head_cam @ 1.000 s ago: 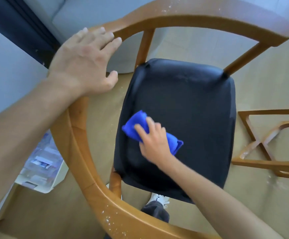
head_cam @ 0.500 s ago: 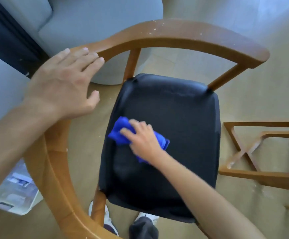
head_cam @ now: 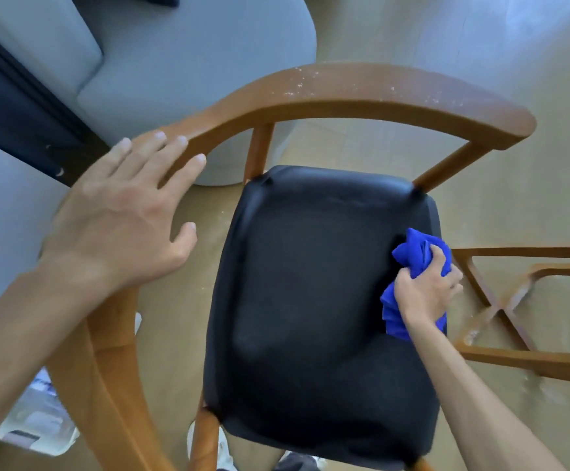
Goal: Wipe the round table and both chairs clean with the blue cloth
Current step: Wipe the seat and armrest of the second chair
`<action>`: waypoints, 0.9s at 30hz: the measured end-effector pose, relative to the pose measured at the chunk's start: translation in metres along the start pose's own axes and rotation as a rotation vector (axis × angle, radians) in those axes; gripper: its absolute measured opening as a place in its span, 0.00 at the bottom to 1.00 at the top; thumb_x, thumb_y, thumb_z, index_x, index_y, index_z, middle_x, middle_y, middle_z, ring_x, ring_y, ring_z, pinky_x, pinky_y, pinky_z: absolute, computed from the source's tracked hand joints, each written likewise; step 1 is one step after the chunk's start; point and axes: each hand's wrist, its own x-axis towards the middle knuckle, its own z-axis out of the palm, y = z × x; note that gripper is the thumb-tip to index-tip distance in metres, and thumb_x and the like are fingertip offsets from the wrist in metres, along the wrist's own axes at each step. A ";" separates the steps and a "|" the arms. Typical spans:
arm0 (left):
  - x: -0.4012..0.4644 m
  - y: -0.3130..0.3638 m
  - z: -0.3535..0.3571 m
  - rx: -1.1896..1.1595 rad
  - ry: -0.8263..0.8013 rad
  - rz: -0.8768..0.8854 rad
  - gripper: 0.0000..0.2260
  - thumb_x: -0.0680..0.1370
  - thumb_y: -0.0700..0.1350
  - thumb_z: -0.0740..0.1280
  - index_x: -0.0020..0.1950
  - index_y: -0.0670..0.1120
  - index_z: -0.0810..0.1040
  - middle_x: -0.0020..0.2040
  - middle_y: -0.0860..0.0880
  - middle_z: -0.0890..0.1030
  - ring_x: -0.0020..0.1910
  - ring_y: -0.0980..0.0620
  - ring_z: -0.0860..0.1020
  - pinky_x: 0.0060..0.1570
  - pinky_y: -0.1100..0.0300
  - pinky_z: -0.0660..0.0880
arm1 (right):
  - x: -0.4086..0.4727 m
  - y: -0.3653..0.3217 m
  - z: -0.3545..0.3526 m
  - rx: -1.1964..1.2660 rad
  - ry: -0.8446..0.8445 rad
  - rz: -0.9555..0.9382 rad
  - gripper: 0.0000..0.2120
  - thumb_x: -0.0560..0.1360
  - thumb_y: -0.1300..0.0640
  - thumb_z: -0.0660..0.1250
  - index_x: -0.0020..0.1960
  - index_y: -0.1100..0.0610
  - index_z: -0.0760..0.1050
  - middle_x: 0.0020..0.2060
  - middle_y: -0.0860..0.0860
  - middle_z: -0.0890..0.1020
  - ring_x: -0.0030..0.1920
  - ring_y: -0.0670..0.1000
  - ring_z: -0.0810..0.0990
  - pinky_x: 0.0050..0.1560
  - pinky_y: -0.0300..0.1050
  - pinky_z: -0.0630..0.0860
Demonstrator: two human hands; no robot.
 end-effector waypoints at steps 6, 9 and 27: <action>-0.002 0.001 0.000 0.011 -0.003 -0.006 0.32 0.72 0.56 0.54 0.74 0.43 0.67 0.74 0.39 0.66 0.74 0.41 0.64 0.73 0.43 0.59 | 0.022 -0.101 0.036 -0.008 0.006 -0.057 0.27 0.72 0.56 0.64 0.71 0.53 0.63 0.69 0.62 0.62 0.60 0.67 0.67 0.60 0.59 0.67; -0.002 0.002 0.001 0.013 0.017 -0.006 0.32 0.72 0.56 0.55 0.73 0.43 0.68 0.74 0.39 0.67 0.73 0.41 0.64 0.73 0.43 0.59 | -0.004 -0.160 0.057 -0.099 -0.080 -0.402 0.27 0.71 0.55 0.64 0.69 0.52 0.65 0.68 0.61 0.65 0.57 0.64 0.70 0.54 0.55 0.69; -0.004 0.005 -0.009 0.068 -0.118 -0.033 0.32 0.73 0.54 0.59 0.76 0.45 0.61 0.77 0.42 0.61 0.77 0.44 0.57 0.75 0.46 0.54 | -0.009 0.025 -0.027 -0.210 -0.324 -1.070 0.38 0.57 0.64 0.79 0.64 0.51 0.69 0.61 0.63 0.73 0.47 0.67 0.75 0.42 0.60 0.77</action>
